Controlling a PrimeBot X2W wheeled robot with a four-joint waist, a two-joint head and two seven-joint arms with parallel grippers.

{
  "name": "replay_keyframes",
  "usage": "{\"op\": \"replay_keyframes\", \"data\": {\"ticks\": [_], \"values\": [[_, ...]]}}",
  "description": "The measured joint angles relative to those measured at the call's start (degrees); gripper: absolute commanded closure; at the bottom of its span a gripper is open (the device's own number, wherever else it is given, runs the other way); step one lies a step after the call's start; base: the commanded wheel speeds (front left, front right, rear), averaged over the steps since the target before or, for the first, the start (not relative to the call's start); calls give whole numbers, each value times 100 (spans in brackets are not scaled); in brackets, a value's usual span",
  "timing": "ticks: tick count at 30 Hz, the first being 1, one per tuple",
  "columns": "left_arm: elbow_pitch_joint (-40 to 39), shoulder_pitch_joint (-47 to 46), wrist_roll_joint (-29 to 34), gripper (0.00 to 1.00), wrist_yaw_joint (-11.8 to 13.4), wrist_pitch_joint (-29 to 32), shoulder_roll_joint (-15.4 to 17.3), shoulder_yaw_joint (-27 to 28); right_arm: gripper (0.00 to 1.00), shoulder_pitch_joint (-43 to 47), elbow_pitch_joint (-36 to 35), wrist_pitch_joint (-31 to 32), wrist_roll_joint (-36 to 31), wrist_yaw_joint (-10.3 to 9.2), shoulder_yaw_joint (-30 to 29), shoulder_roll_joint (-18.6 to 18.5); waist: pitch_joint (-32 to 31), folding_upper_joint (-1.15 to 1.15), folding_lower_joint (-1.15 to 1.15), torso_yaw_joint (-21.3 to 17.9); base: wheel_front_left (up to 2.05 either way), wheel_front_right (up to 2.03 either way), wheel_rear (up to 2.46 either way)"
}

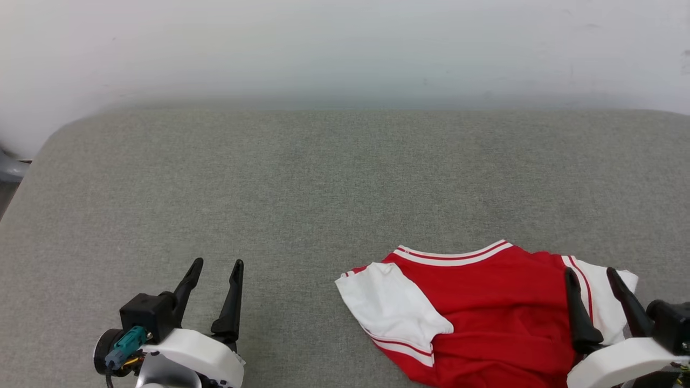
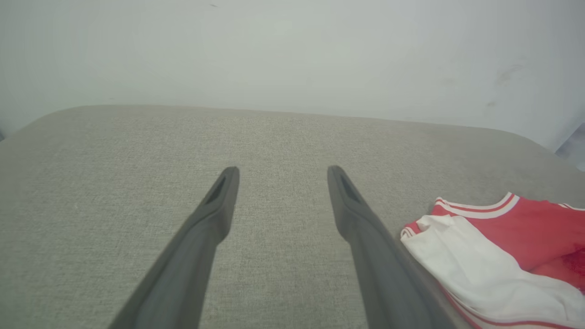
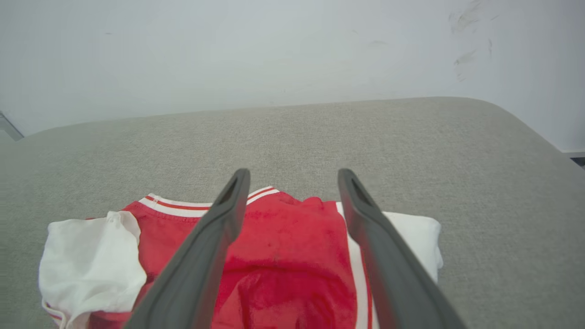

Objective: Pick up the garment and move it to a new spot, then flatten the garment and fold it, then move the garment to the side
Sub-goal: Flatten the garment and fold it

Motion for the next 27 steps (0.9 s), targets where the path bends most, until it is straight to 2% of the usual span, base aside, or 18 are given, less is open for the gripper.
{"op": "replay_keyframes", "data": {"ticks": [4, 7, 13, 18, 27], "values": [[-69, -33, 0, 0, -52, 223, 33, -118, 0, 238, -281, 38, 85, 0, 213, 0, -1, 0, 0, -103, 0, 0, 0], [-153, -231, -41, 0, -189, 522, 65, -283, 0, 361, -424, 70, 149, 0, 289, 0, 35, 0, 0, -171, 0, 0, 0], [-261, -825, -122, 0, -541, 1430, 65, -893, 0, 403, -546, 144, 169, 0, 364, 1, 158, 0, 0, -299, 0, 0, 0], [-208, -1288, -254, 0, -691, 2240, 96, -1451, 0, 331, -543, 154, 259, 0, 416, 1, 332, 0, 0, -410, 0, 0, 0], [112, -1965, -471, 0, -766, 3471, 556, -2412, 0, 115, -352, 107, 399, 0, 530, 0, 762, 0, 1, -587, 0, 0, 0]]}}
